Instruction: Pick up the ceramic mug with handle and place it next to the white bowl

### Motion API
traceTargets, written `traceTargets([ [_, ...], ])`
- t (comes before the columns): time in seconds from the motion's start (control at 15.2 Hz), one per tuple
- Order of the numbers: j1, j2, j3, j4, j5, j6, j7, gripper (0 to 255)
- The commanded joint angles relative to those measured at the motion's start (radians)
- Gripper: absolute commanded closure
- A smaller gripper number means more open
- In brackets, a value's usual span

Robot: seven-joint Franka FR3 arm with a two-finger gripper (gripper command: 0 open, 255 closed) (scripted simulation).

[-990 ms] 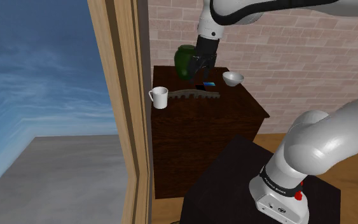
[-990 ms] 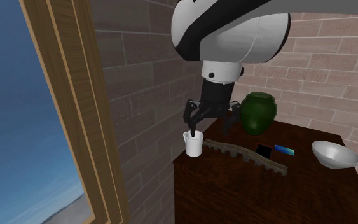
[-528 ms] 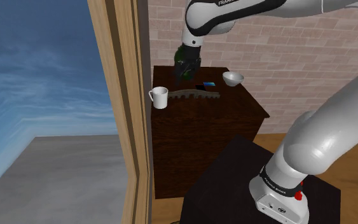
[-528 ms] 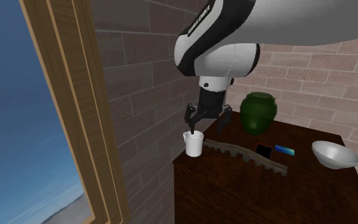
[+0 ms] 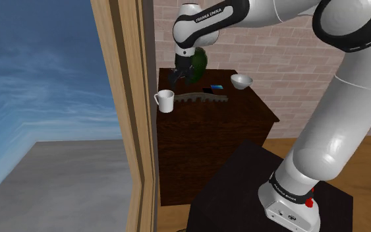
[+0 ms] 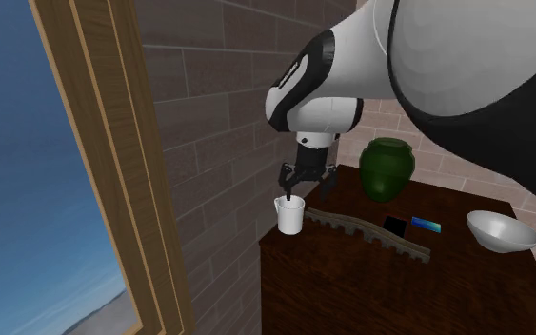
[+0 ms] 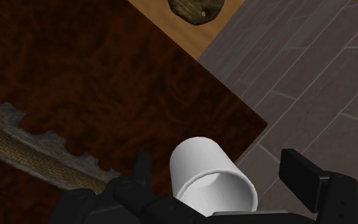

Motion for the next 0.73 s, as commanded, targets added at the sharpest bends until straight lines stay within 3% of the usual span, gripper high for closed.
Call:
traceTargets([
  [0.0,-0.004,0.083,-0.004,0.072,0.001,0.006,-0.003,0],
  [0.4,-0.018,0.309,-0.012,0.295,0.004,-0.004,-0.009,0],
  [0.66,-0.017,0.329,-0.011,0.269,0.006,0.042,-0.01,0],
])
